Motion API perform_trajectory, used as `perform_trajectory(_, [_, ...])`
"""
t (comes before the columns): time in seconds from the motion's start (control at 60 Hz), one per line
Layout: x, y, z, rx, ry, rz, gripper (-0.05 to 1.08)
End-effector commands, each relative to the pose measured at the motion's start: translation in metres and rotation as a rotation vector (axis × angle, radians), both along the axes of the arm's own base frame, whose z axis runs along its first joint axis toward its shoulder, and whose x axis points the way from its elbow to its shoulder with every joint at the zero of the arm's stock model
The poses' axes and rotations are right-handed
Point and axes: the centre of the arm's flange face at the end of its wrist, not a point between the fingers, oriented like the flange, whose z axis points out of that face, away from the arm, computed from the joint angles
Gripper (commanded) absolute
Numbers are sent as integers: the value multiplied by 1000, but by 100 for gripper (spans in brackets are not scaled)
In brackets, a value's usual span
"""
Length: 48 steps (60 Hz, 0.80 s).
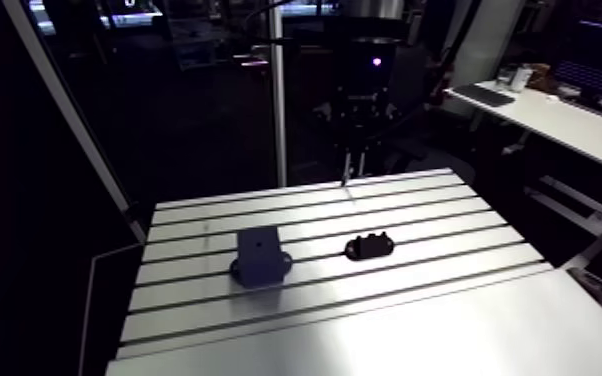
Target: Pick up the M10 bolt and insert it into the hole until fully seated.
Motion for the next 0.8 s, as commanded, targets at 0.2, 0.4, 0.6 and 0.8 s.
perform_trajectory(0.2, [-2,-99,-20,2,-121,133,108])
perform_trajectory(0.4, [-14,-128,-31,32,-170,170,108])
perform_trajectory(0.6, [-23,-160,-40,43,-181,212,108])
perform_trajectory(0.8, [-25,-169,-46,45,-202,222,108])
